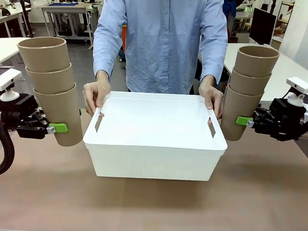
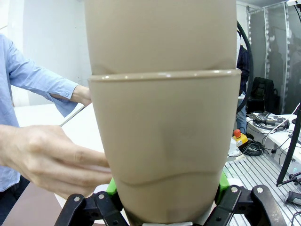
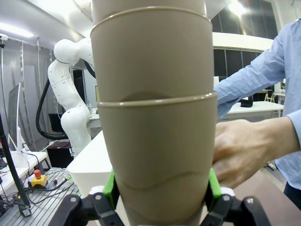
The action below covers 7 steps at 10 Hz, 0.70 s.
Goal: Stack the cups and store them in the basket.
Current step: Place the stack of Reusable plastic cups into the Pantry Basket.
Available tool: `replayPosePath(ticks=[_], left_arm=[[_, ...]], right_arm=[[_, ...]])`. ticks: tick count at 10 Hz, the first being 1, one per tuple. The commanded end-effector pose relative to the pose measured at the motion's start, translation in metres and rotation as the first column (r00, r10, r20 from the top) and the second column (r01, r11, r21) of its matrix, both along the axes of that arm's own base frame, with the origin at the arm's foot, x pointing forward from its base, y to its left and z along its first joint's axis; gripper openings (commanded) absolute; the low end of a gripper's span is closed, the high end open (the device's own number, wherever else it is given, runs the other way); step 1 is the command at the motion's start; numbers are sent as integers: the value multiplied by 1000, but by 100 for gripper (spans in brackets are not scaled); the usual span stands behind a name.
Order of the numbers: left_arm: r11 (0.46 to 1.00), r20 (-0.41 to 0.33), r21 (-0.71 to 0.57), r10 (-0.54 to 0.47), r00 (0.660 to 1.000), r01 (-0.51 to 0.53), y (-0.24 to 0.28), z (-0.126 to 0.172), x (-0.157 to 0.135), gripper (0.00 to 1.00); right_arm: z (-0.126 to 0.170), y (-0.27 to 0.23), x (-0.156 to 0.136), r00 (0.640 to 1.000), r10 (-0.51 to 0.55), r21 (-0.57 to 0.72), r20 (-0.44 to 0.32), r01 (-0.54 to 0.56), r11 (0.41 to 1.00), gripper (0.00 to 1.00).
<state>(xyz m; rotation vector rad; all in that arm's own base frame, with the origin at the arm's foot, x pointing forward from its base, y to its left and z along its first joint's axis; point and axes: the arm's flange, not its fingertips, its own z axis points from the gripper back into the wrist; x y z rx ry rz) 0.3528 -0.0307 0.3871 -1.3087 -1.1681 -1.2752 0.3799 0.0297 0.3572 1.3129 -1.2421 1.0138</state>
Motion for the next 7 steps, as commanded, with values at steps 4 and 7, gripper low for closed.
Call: replayPosePath(ticks=[4, 7], left_arm=[[1000, 0, -9, 0, 1000, 0, 0, 3, 0, 83], [1000, 0, -9, 0, 1000, 0, 0, 3, 0, 83]], right_arm=[[4, 0, 1, 1000, -8, 9, 10, 7, 1000, 87], [4, 0, 1, 1000, -8, 9, 10, 7, 1000, 87]])
